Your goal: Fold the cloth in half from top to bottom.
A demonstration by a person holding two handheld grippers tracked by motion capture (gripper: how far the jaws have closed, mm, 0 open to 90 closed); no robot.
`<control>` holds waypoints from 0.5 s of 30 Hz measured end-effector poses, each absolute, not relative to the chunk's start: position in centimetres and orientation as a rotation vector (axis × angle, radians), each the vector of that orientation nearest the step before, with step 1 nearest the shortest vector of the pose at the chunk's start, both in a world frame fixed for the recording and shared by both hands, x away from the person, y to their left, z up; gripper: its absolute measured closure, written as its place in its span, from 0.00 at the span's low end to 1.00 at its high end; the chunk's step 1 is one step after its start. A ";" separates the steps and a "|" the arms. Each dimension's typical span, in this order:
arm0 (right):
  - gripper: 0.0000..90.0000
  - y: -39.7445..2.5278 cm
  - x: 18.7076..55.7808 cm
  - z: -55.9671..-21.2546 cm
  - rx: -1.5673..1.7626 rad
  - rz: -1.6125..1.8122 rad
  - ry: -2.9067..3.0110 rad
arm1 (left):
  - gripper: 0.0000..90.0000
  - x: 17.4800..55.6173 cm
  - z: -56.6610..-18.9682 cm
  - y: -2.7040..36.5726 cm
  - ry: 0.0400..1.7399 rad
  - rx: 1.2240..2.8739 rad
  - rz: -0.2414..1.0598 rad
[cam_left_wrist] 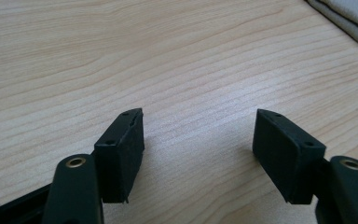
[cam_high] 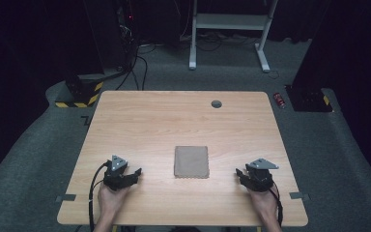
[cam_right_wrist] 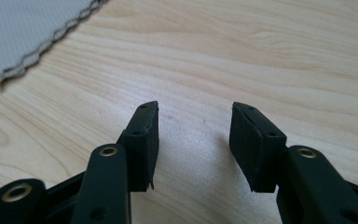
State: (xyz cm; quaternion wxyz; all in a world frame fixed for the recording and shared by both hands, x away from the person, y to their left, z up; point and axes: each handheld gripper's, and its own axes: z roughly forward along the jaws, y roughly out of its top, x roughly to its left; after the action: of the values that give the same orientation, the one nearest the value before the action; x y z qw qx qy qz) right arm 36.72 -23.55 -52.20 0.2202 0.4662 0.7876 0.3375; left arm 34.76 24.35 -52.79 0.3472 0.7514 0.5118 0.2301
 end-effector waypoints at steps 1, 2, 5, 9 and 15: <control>0.56 -23.6 36.7 -52.2 1.297 0.940 2.175 | 0.37 34.8 -52.8 24.3 1.324 1.957 0.608; 0.56 -23.6 36.7 -52.2 1.299 0.938 2.174 | 0.37 34.7 -52.8 24.2 1.325 1.960 0.608; 0.52 -23.8 36.8 -52.2 1.301 0.934 2.172 | 0.35 34.8 -52.8 24.1 1.324 1.961 0.605; 0.44 -23.8 36.9 -52.3 1.317 0.934 2.173 | 0.33 34.8 -52.8 24.1 1.325 1.962 0.601; 0.42 -23.8 36.9 -52.3 1.317 0.935 2.177 | 0.32 34.8 -52.8 24.1 1.324 1.963 0.599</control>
State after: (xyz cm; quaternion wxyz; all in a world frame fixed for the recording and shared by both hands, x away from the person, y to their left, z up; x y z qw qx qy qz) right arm 36.95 -23.84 -52.29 0.2136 0.4747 0.7846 0.3369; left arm 34.76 24.06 -52.82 0.3426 0.7550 0.5095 0.2302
